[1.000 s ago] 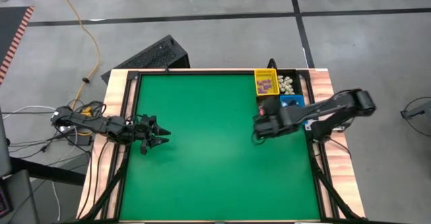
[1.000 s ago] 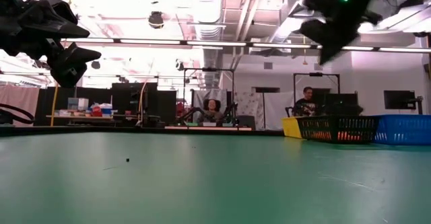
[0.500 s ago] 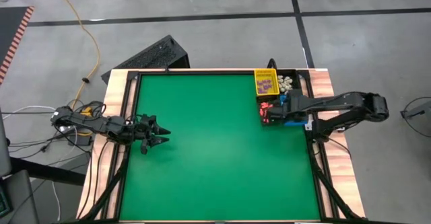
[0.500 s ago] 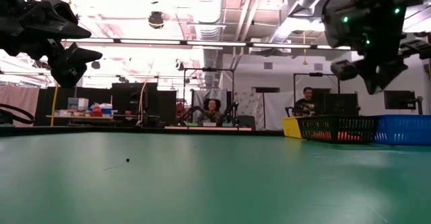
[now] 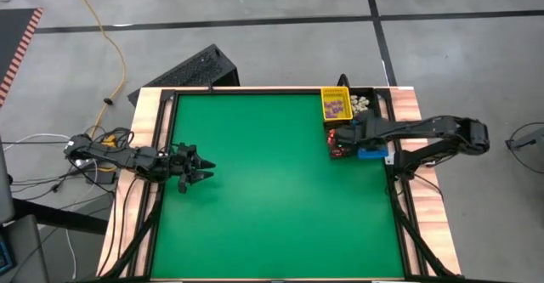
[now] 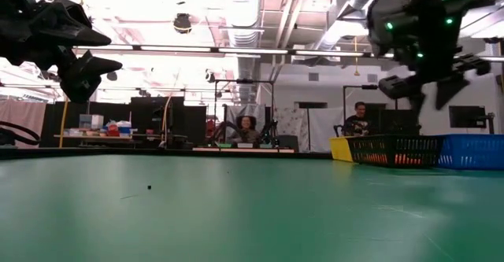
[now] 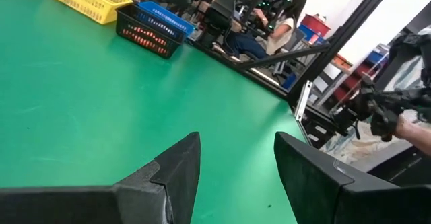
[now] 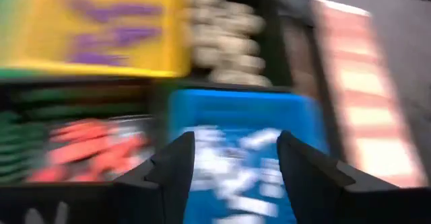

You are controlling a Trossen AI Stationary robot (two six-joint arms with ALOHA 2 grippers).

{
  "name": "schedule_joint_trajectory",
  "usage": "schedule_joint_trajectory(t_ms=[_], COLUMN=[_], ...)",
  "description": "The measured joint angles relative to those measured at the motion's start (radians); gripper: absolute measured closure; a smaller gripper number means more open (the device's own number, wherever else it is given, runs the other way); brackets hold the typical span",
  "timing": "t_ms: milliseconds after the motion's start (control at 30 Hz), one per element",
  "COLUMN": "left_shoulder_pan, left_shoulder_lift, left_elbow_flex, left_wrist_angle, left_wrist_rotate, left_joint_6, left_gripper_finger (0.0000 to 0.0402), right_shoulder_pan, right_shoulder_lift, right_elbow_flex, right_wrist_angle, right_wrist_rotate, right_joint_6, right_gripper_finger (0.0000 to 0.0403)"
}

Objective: Sort Halloween decoration
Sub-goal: Return to Home Position

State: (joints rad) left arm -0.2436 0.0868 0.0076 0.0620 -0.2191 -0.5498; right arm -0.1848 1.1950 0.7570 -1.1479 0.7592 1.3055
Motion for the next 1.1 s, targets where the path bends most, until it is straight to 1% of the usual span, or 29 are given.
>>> schedule_joint_trajectory(t_ms=[100,200,300,367,433,467,567,633,667,733,767,800,867,933,967,1000,1100], left_shoulder_pan=[0.000,0.000,0.000,0.000,0.000,0.000,0.000,0.000,0.000,0.000,0.000,0.000,0.000,0.000,0.000,0.000,0.000], left_shoulder_lift=[0.000,0.000,0.000,0.000,0.000,0.001,-0.004,-0.006,-0.005,-0.005,-0.005,-0.005,-0.005,-0.005,-0.005,-0.005,-0.005], left_elbow_flex=[0.000,0.000,0.000,0.001,0.006,0.014,0.070,0.121,0.143,0.180,0.195,0.207,0.221,0.223,0.222,0.220,0.205], left_wrist_angle=[-0.002,-0.002,-0.003,0.001,0.004,-0.001,0.029,0.054,0.061,0.061,0.062,0.061,0.065,0.057,0.045,0.036,0.036], left_wrist_rotate=[0.012,0.012,0.013,0.006,-0.017,-0.025,-0.031,-0.060,-0.079,-0.099,-0.099,-0.082,-0.015,0.066,0.104,0.138,0.201], left_joint_6=[-0.003,-0.028,-0.024,-0.030,-0.035,-0.032,0.062,0.145,0.180,0.247,0.274,0.294,0.318,0.321,0.321,0.321,0.320], left_gripper_finger=[0.0221,0.0221,0.0221,0.0221,0.0221,0.0221,0.0221,0.0221,0.0221,0.0221,0.0221,0.0221,0.0221,0.0221,0.0221,0.0221,0.0221], right_shoulder_pan=[0.075,0.175,0.281,0.344,0.403,0.429,0.494,0.502,0.500,0.474,0.453,0.434,0.394,0.357,0.343,0.332,0.317], right_shoulder_lift=[0.000,0.000,0.000,0.000,0.000,0.000,-0.003,-0.014,-0.037,-0.098,-0.134,-0.175,-0.249,-0.317,-0.352,-0.383,-0.475], right_elbow_flex=[0.000,0.011,0.029,0.044,0.057,0.062,0.071,0.080,0.081,0.080,0.080,0.079,0.062,0.027,0.004,-0.017,-0.100], right_wrist_angle=[0.260,0.570,0.916,1.100,1.239,1.278,1.414,1.499,1.498,1.419,1.357,1.287,1.207,1.205,1.200,1.195,1.229], right_wrist_rotate=[-0.005,-0.075,-0.149,-0.168,-0.179,-0.182,-0.179,-0.148,-0.112,-0.055,-0.056,-0.081,-0.209,-0.347,-0.393,-0.416,-0.413], right_joint_6=[-0.236,-0.538,-0.855,-1.066,-1.245,-1.337,-1.465,-1.505,-1.494,-1.405,-1.349,-1.301,-1.237,-1.215,-1.192,-1.164,-1.115], right_gripper_finger=[0.0173,0.0177,0.0178,0.0179,0.0179,0.0179,0.0179,0.0179,0.0179,0.0179,0.0179,0.0179,0.0179,0.0179,0.0179,0.0179,0.0179])
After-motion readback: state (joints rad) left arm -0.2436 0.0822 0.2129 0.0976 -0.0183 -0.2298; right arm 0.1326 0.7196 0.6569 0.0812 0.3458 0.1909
